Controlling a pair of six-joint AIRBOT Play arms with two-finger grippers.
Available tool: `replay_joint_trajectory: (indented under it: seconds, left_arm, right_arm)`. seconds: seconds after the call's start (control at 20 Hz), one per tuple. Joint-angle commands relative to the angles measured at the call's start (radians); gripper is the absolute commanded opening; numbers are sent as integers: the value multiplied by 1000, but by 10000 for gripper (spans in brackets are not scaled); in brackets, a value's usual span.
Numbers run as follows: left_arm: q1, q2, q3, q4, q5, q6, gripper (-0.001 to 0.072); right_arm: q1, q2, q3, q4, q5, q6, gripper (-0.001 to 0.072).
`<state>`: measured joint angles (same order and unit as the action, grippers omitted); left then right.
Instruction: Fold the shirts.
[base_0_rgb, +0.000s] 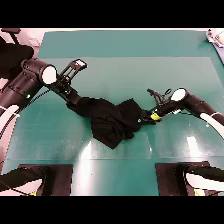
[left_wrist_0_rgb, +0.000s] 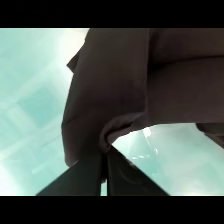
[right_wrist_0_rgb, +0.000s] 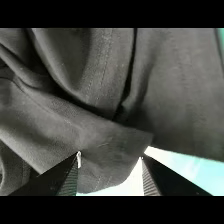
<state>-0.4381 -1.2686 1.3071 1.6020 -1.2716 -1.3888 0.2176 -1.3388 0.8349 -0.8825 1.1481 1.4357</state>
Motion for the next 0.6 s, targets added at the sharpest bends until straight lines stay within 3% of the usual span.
replay_joint_trajectory:
  seconds: [0.0,0.05,0.1,0.15,0.55]
  left_arm:
    - [0,-1,0,-21,-3,0,25]
    - [0,-1,0,-24,-3,1,25]
    - [0,-1,0,-29,-3,1,25]
    - [0,-1,0,-33,-3,1,25]
    - [0,6,65,-39,-65,-12,25]
  right_arm:
    - [47,-20,-1,2,-43,-5,423]
    - [60,-20,1,2,-53,-4,339]
    - [68,-19,2,2,-59,-4,87]
    - [74,-17,2,3,-64,-2,26]
    - [-36,216,171,25,-111,-16,25]
